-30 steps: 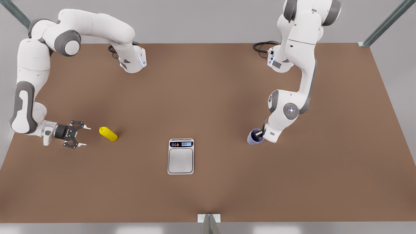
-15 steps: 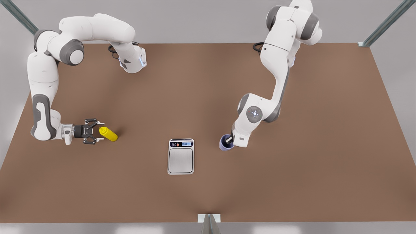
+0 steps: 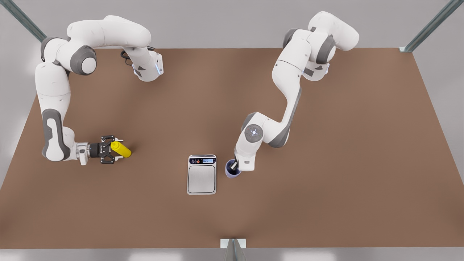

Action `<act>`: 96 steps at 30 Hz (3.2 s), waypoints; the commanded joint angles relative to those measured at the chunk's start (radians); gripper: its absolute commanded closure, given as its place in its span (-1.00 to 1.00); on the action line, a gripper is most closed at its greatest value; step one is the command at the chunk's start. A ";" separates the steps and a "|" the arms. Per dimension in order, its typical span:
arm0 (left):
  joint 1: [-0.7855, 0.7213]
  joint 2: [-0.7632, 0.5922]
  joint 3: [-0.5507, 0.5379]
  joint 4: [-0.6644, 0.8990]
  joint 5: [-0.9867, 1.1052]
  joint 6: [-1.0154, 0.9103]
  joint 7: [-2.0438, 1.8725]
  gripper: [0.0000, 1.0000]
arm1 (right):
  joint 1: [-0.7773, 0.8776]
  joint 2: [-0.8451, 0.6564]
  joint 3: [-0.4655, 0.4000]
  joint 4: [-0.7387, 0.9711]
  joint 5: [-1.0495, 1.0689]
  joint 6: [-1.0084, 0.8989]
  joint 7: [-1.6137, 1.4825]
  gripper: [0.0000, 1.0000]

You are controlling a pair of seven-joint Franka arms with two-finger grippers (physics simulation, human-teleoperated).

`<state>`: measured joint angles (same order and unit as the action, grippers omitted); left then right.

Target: Move cup to the weight, pick up sauce bottle, pour sauce

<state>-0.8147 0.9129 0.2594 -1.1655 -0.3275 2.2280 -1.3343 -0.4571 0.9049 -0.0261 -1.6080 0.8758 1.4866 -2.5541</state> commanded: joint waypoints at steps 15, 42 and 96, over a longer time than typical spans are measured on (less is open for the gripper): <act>-0.038 0.145 0.001 0.240 -0.001 -0.011 -0.212 0.57 | 0.011 0.020 0.029 0.010 0.060 0.007 -0.008 -1.00; -0.089 0.225 0.001 0.316 0.002 0.097 -0.451 -0.11 | 0.009 0.023 0.029 0.010 0.078 -0.005 0.006 -0.05; 0.764 -0.781 -0.190 -0.573 0.294 -0.418 1.202 -1.00 | 0.804 -0.130 0.511 0.284 -2.065 0.104 2.083 -0.05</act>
<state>-0.0529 0.1314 0.0690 -1.7366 -0.0340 1.8101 -0.1319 0.3467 0.7784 0.4849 -1.3237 -1.1872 1.5908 -0.4719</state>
